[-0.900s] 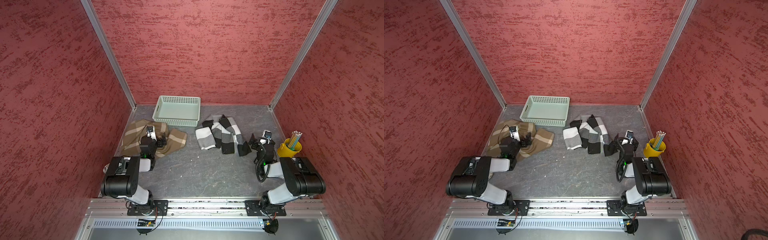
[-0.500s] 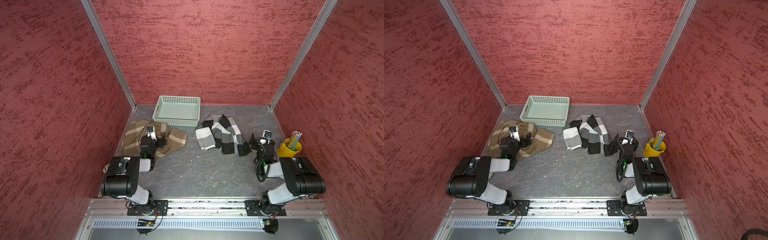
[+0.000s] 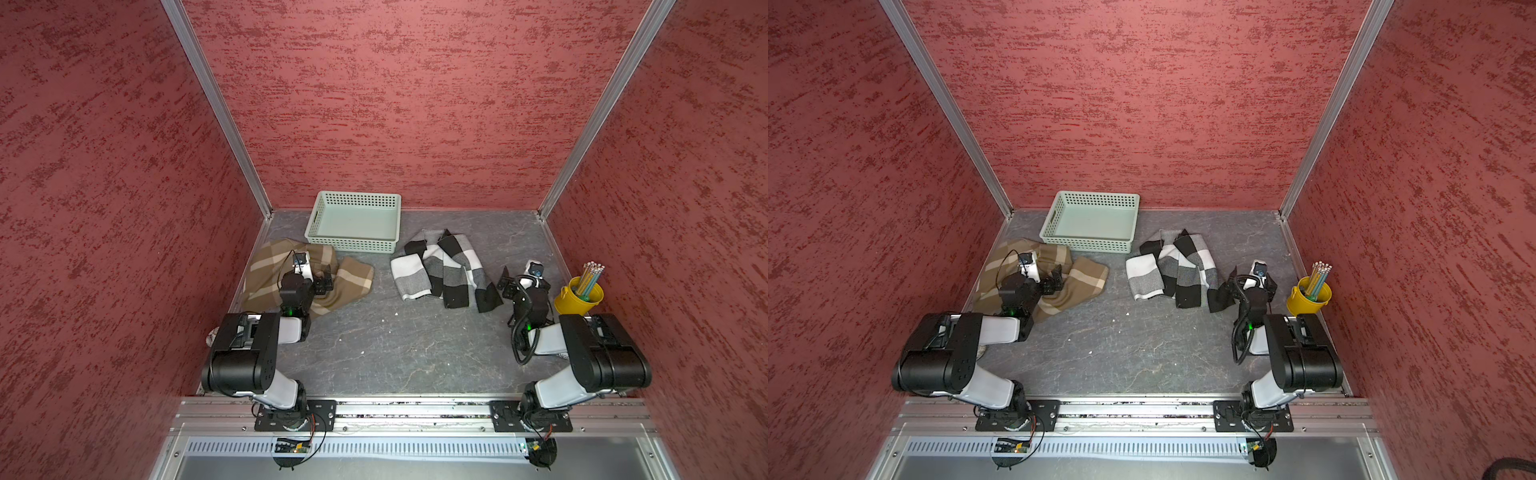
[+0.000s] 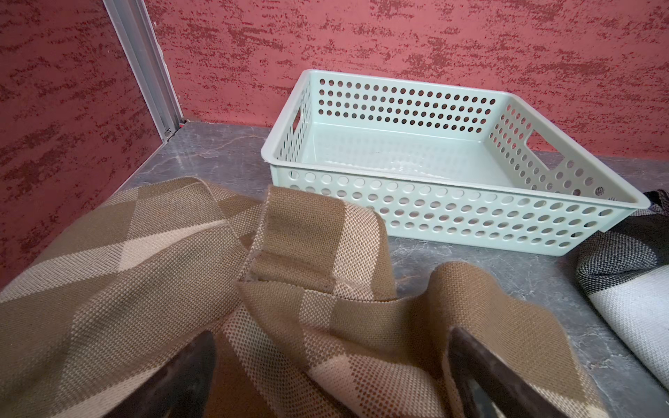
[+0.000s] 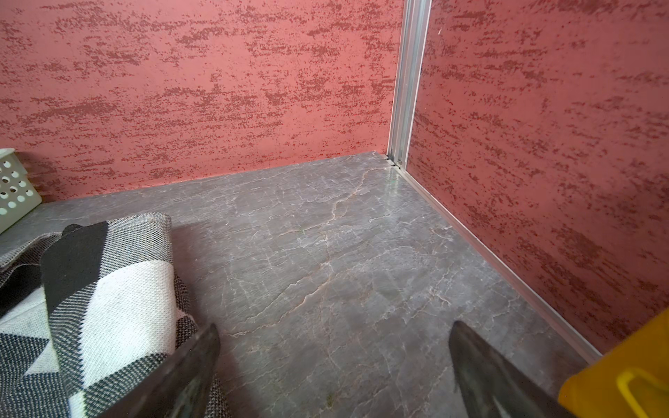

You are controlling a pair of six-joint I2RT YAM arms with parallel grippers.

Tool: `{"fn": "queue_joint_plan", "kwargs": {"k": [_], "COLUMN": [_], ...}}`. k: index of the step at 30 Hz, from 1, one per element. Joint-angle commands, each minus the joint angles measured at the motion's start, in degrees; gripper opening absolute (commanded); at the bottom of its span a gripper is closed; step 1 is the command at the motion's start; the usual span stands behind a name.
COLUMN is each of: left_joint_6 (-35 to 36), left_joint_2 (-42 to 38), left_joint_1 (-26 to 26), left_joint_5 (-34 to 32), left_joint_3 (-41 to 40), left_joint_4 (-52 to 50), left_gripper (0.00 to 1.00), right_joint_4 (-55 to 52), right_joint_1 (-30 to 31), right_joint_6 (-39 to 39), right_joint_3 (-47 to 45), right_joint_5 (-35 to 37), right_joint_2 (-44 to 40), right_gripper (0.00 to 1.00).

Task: Roll up the scarf and place it into the basket
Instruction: Flatten out the scarf at the center of the board.

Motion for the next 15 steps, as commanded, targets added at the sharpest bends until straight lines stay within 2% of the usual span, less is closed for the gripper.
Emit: {"fn": "queue_joint_plan", "kwargs": {"k": [1,12,15], "left_joint_6": [0.3,0.2,0.9], "left_joint_2": [0.5,0.6,-1.7], "left_joint_1": [0.3,0.5,0.2], "left_joint_5": [0.3,0.6,1.3], "left_joint_3": [0.8,0.9,2.0], "left_joint_4": [0.6,0.6,-3.0], "left_gripper": [0.99,1.00,1.00], "right_joint_4": [2.2,2.3,3.0], "right_joint_1": [-0.3,-0.4,-0.3], "right_joint_6": [0.1,0.0,-0.3], "right_joint_3": [1.0,1.0,0.6], "right_joint_5": [-0.5,-0.6,-1.3], "right_joint_2": [0.3,0.3,0.2], "right_gripper": [0.99,0.99,0.99]}}
